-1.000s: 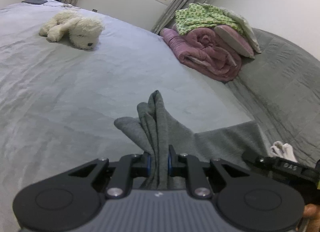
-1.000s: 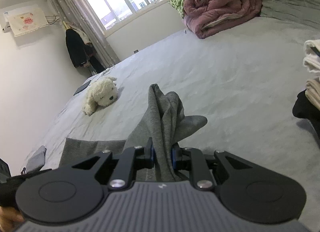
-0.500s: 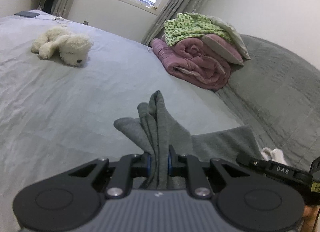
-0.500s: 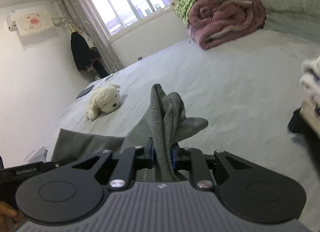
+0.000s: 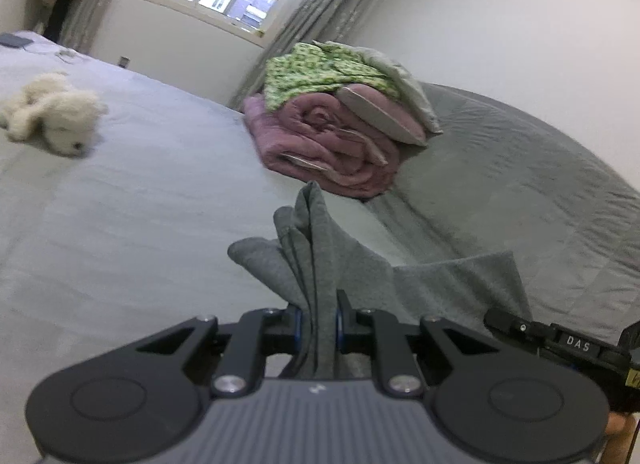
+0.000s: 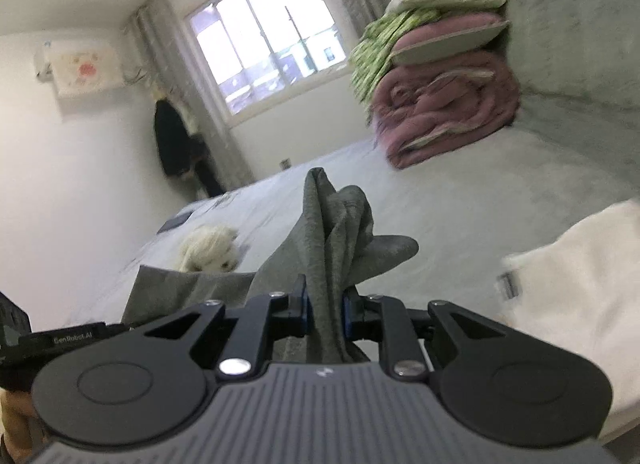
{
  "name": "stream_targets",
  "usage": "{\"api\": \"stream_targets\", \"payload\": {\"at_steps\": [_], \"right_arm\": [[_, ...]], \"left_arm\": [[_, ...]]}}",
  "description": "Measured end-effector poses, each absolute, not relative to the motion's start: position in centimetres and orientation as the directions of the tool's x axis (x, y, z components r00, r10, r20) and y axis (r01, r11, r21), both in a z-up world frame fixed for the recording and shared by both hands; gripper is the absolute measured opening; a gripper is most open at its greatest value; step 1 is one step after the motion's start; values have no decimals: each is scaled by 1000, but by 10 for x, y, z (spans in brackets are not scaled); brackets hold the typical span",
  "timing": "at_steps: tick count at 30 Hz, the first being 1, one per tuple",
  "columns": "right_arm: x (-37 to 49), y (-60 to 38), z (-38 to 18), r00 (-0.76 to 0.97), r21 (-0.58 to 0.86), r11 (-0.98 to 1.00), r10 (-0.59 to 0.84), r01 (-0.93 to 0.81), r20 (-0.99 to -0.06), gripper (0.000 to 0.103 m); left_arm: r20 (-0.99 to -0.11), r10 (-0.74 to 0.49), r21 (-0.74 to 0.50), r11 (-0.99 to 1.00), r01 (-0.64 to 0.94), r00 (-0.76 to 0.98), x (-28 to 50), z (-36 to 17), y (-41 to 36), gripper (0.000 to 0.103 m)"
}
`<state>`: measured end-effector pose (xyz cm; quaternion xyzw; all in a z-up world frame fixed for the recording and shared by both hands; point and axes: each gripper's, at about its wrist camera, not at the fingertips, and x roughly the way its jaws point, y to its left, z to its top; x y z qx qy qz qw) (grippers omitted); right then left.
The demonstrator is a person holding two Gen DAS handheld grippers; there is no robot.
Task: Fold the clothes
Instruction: 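Lift the folded grey shirt off the bed with both grippers, then carry the folded shirt to the sofa with both grippers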
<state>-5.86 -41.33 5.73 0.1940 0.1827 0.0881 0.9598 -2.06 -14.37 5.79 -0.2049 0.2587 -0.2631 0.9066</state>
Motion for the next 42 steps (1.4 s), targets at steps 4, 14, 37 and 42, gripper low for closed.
{"api": "stream_targets", "payload": {"at_steps": [4, 14, 37, 42], "right_arm": [[-76, -451, 72, 941, 404, 913, 183, -55, -283, 19], [-106, -552, 82, 971, 488, 871, 68, 54, -228, 19], [-119, -658, 5, 953, 764, 620, 89, 175, -291, 19], [-124, -669, -12, 955, 829, 526, 96, 192, -282, 22]], "left_arm": [[-344, -633, -516, 745, 423, 694, -22, 67, -189, 15], [-332, -743, -568, 650, 505, 582, -17, 83, -286, 15], [-409, -791, -701, 592, 398, 455, 5, 16, -355, 15], [-400, -808, -738, 564, 371, 433, 11, 3, -350, 18]]}}
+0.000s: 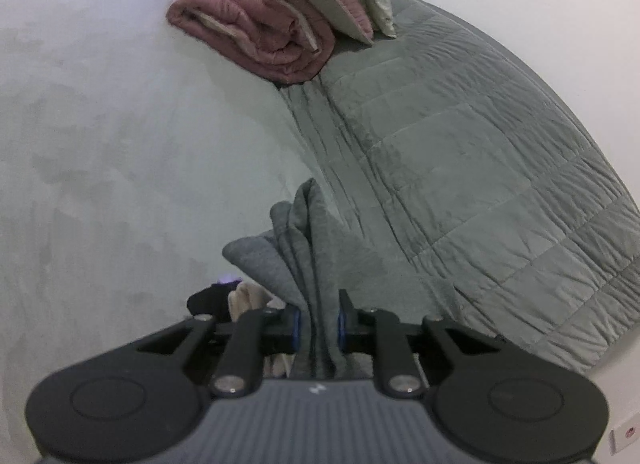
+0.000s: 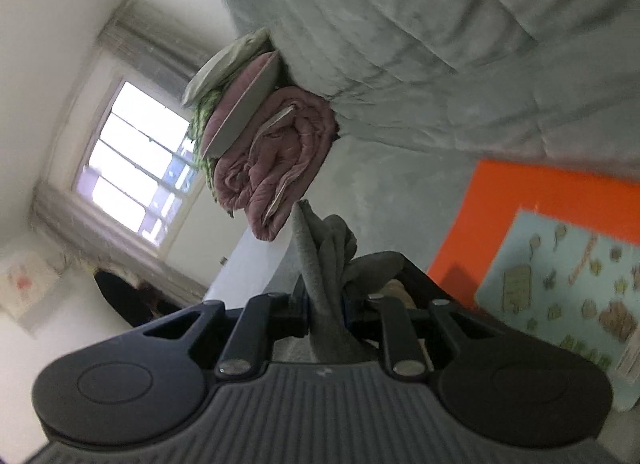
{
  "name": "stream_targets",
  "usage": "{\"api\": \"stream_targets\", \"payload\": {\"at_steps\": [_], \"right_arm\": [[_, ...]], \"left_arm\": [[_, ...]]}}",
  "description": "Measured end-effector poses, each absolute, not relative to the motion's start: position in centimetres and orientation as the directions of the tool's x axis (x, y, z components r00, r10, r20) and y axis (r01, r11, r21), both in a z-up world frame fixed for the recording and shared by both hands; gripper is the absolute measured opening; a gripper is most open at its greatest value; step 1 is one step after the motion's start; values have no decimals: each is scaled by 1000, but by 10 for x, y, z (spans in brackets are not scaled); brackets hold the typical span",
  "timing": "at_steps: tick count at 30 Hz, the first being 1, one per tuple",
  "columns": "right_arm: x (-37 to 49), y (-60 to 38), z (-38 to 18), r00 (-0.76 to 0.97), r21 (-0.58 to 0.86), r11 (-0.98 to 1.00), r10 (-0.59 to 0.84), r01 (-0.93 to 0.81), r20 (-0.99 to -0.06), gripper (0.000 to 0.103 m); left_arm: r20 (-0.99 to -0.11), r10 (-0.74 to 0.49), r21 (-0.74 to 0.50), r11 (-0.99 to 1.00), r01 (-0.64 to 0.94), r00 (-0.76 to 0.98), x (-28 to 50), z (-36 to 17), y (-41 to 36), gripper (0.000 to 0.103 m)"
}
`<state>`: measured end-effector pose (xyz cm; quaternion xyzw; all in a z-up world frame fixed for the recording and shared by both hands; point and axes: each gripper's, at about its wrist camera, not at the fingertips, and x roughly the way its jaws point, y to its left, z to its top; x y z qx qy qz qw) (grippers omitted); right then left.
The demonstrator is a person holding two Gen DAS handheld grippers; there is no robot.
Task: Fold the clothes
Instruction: 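Carry the folded shirt to the sofa with both grippers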
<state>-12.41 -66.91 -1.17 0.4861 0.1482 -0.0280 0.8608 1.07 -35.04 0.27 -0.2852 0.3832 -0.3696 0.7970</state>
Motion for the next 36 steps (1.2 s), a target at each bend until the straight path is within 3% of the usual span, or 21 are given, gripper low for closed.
{"api": "stream_targets", "payload": {"at_steps": [4, 13, 15, 17, 20, 29, 36], "right_arm": [[-128, -670, -15, 960, 848, 490, 76, 199, -269, 23], [-135, -663, -6, 961, 832, 491, -40, 256, -272, 24], [-140, -665, -6, 962, 841, 469, -84, 269, -261, 28], [-147, -668, -8, 958, 852, 438, -143, 287, -249, 43], [-156, -671, -6, 952, 856, 421, -185, 300, -243, 43], [-168, -632, 30, 909, 669, 620, -338, 409, -243, 45], [-143, -580, 40, 957, 481, 837, -159, 260, -242, 45]], "left_arm": [[-387, -815, -748, 551, 370, 431, 13, 1, -348, 26], [-376, -814, -764, 542, 350, 442, 15, 6, -340, 32], [-377, -811, -765, 545, 342, 448, 16, 5, -333, 33], [-374, -810, -773, 541, 330, 453, 17, 6, -327, 33], [-368, -804, -770, 545, 331, 468, 17, 11, -321, 33], [-386, -650, -579, 723, 376, 655, -18, 54, -310, 33], [-346, -724, -519, 678, 521, 597, -39, 70, -352, 34]]}}
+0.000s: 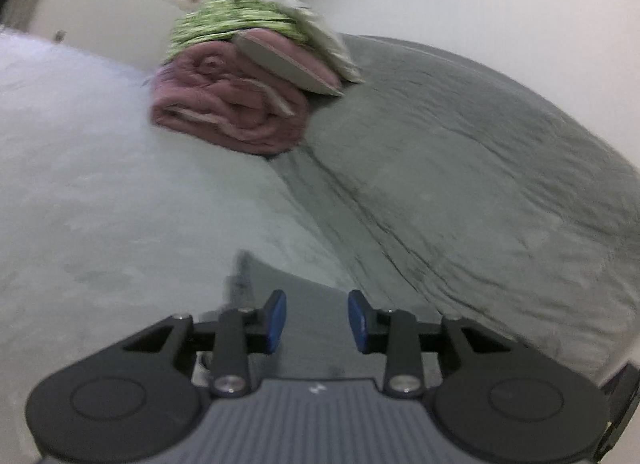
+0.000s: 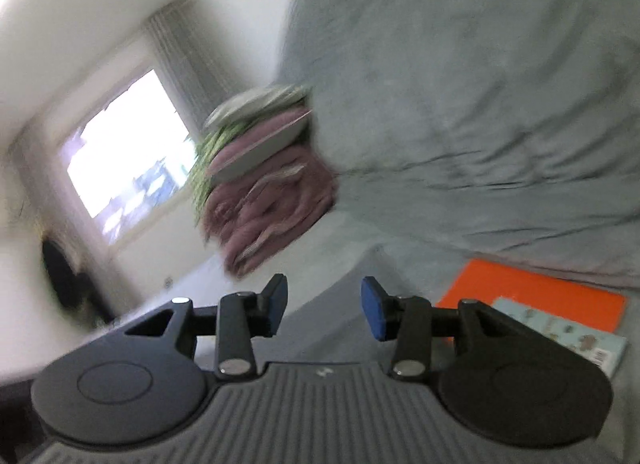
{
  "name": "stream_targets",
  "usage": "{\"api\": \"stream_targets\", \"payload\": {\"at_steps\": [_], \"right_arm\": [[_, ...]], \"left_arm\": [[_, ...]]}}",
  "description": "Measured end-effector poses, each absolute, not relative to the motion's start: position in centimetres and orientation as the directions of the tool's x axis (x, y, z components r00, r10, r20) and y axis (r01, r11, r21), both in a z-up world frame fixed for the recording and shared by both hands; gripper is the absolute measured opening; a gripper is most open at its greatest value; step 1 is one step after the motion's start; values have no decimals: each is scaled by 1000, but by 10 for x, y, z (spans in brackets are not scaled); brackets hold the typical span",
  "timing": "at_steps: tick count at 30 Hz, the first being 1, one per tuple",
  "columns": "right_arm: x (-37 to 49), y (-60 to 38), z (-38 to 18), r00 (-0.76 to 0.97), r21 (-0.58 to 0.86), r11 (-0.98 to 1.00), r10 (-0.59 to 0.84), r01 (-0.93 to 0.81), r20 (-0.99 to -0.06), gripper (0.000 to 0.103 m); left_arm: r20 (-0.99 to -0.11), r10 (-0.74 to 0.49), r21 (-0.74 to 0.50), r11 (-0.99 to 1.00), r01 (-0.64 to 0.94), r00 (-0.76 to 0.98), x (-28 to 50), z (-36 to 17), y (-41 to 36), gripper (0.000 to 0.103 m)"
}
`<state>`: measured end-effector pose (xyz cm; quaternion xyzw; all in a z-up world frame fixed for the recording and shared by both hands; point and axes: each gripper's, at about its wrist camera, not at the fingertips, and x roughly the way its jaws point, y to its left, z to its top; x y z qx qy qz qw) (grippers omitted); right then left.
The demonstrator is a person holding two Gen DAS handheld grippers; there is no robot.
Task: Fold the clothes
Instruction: 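Carry the folded shirt to the sofa with both grippers, then lower the folded shirt onto the clothes stack and open both grippers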
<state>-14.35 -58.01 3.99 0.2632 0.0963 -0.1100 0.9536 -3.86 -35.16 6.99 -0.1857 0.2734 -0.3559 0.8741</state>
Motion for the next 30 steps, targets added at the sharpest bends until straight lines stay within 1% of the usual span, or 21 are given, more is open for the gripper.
{"api": "stream_targets", "payload": {"at_steps": [4, 11, 14, 18, 19, 20, 23, 26, 27, 29, 30], "right_arm": [[-129, -551, 37, 950, 320, 919, -140, 230, -280, 45], [-101, -530, 10, 908, 161, 969, -106, 185, -405, 46], [-96, -526, 5, 900, 120, 977, -111, 176, -421, 46], [-102, -530, 10, 911, 133, 973, -124, 190, -393, 46], [-105, -532, 12, 915, 138, 971, -129, 195, -382, 47], [-108, -533, 14, 919, 144, 969, -135, 201, -371, 47], [-125, -540, 20, 924, 183, 953, -168, 241, -344, 50], [-144, -537, 19, 919, 184, 945, -195, 269, -344, 51], [-150, -534, 19, 915, 175, 944, -207, 280, -346, 52], [-159, -529, 20, 908, 176, 937, -226, 302, -352, 58], [-164, -527, 21, 906, 184, 932, -233, 312, -354, 60]], "left_arm": [[-377, -713, -459, 698, 549, 591, -43, 62, -385, 34], [-463, -662, -432, 749, 502, 589, -36, 30, -392, 34], [-468, -664, -432, 748, 504, 583, -36, 29, -389, 34], [-471, -677, -433, 736, 521, 565, -35, 39, -387, 38], [-467, -678, -434, 735, 521, 568, -36, 43, -384, 40], [-461, -679, -435, 734, 522, 571, -37, 46, -382, 43], [-468, -665, -417, 747, 518, 582, -43, 52, -371, 45], [-478, -657, -393, 754, 527, 583, -51, 56, -360, 49], [-479, -648, -378, 761, 527, 592, -54, 58, -356, 50], [-484, -631, -350, 775, 526, 607, -62, 60, -350, 54], [-491, -624, -337, 780, 528, 608, -66, 61, -349, 54]]}}
